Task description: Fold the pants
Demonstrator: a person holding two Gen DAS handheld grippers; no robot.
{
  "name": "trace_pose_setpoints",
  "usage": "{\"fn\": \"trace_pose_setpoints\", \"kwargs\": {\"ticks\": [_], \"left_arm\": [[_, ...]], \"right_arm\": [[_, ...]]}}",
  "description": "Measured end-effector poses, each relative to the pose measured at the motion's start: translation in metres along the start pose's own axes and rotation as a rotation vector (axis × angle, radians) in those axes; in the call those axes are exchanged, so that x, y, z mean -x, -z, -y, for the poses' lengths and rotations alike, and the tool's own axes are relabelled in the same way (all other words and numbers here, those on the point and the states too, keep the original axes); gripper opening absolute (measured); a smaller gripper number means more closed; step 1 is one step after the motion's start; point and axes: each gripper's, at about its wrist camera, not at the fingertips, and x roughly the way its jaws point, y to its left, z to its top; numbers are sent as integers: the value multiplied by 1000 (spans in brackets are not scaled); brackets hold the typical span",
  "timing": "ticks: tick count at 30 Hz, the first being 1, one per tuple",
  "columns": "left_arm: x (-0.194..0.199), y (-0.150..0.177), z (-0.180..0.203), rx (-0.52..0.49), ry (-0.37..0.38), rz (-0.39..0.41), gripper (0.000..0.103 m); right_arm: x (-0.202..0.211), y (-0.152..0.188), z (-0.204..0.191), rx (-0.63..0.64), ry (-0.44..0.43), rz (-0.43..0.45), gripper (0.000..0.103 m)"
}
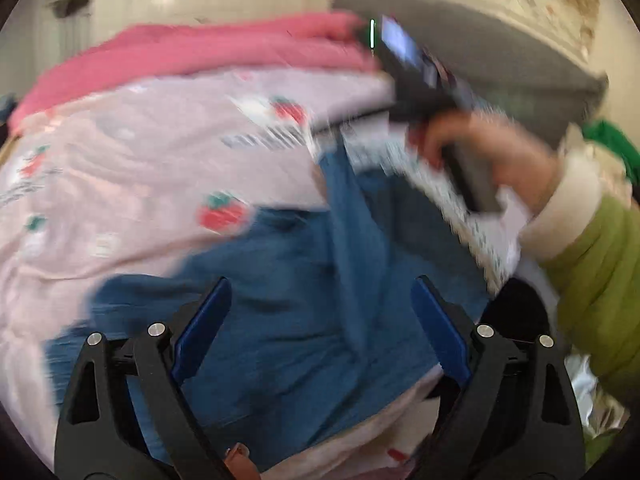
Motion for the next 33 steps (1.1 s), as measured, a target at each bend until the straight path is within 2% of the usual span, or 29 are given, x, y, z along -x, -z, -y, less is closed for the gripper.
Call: {"fn": "trace_pose_setpoints", "kwargs": {"ticks": [1, 3, 4, 5, 6, 8, 11, 16, 21, 26, 33], "left_arm": [[-17, 3, 6, 2, 38, -41, 83], [-35, 7, 12, 8, 63, -75, 74], [-41, 9, 16, 1, 67, -84, 65], [-50, 10, 18, -14, 48, -92, 50], [-55, 11, 19, -24, 31, -100, 43], [-61, 12, 19, -26, 32, -110, 15], [-55, 12, 16, -27, 45, -104, 1], [-36, 15, 18, -92, 50, -84, 1], [-30, 30, 14, -159, 38, -126, 1], [-33, 46, 11, -176, 32, -165, 1], [-28, 59, 8, -161, 32, -164, 1]], "right_arm": [[8, 1, 5, -14, -5, 16, 13], [31, 4, 18, -49, -2, 59, 13], [40, 5, 23, -63, -5, 79, 13], [51, 9, 29, -82, -10, 99, 13], [61, 13, 35, -101, -11, 115, 13], [75, 21, 44, -117, -9, 141, 13], [100, 41, 57, -161, -17, 177, 13], [138, 97, 70, -262, -28, 210, 13], [156, 177, 74, -386, -17, 153, 13], [158, 234, 74, -499, -41, 90, 13], [139, 263, 60, -484, -12, -22, 13]]}}
